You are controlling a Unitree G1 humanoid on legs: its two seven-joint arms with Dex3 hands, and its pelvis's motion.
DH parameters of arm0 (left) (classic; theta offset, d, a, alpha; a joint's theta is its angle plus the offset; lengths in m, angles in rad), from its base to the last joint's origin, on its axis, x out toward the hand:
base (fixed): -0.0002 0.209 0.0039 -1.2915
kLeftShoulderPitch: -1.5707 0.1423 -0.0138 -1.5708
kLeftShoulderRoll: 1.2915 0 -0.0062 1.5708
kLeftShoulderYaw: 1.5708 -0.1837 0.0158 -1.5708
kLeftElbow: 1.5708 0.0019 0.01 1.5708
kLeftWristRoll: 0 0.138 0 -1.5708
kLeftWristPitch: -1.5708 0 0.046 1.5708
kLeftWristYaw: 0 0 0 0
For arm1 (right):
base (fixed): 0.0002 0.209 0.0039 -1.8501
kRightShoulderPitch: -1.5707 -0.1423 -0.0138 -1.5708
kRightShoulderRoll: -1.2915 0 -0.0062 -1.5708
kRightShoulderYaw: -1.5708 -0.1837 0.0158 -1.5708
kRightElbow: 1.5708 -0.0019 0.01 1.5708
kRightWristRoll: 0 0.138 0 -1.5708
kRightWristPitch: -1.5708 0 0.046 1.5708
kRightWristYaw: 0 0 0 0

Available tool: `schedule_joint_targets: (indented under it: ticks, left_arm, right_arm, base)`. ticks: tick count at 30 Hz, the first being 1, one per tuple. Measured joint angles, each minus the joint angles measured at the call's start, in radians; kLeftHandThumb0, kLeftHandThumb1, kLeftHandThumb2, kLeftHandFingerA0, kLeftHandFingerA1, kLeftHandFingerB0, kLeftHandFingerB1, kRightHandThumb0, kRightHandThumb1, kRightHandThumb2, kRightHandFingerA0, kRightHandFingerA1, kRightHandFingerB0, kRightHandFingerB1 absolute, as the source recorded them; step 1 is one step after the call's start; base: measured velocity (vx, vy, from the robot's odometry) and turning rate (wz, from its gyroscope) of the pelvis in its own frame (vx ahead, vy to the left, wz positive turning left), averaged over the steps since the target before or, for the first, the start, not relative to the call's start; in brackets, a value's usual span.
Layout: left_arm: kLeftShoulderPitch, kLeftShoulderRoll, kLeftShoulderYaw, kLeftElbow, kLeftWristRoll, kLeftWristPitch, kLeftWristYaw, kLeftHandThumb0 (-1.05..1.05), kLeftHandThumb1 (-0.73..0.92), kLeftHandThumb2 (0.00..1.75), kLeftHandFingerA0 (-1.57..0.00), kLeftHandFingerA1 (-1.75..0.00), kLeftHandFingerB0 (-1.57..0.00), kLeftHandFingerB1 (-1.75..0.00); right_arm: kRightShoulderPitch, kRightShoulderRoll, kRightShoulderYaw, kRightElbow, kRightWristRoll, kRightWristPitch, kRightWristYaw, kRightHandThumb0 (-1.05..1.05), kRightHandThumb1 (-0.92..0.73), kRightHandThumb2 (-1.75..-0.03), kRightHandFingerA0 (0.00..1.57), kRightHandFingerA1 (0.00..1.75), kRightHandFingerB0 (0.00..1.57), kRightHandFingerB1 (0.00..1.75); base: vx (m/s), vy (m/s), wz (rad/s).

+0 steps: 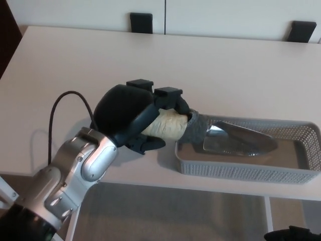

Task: The robot walks towards a desk on which a shovel is kept on the left hand side and a container is kept on the right hand side. The robot picks up the shovel using its left hand and places it in the container.

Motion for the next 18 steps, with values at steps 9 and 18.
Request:
schedule_joint_targets:
  ticks: [9,18]
  left_arm:
    - [-0.078,-0.046,-0.046,0.047,0.047,-0.011,0.006,-0.31,0.68,0.60,-0.91,-1.61,-0.83,-0.59]
    - [-0.092,-0.099,-0.082,0.047,0.064,-0.011,-0.017,-0.62,0.78,0.63,-0.22,-0.40,-0.22,-0.31]
  right_arm:
    - [-0.004,-0.011,0.008,-0.013,-0.003,0.007,0.007,-0.27,-0.58,-0.56,0.56,0.52,0.45,0.44]
    - [-0.008,-0.026,0.019,-0.034,-0.008,0.009,0.009,-0.31,-0.58,-0.57,0.58,0.51,0.46,0.44]
  base:
    - [0.00,0.000,0.00]
    - [0.00,0.000,0.00]
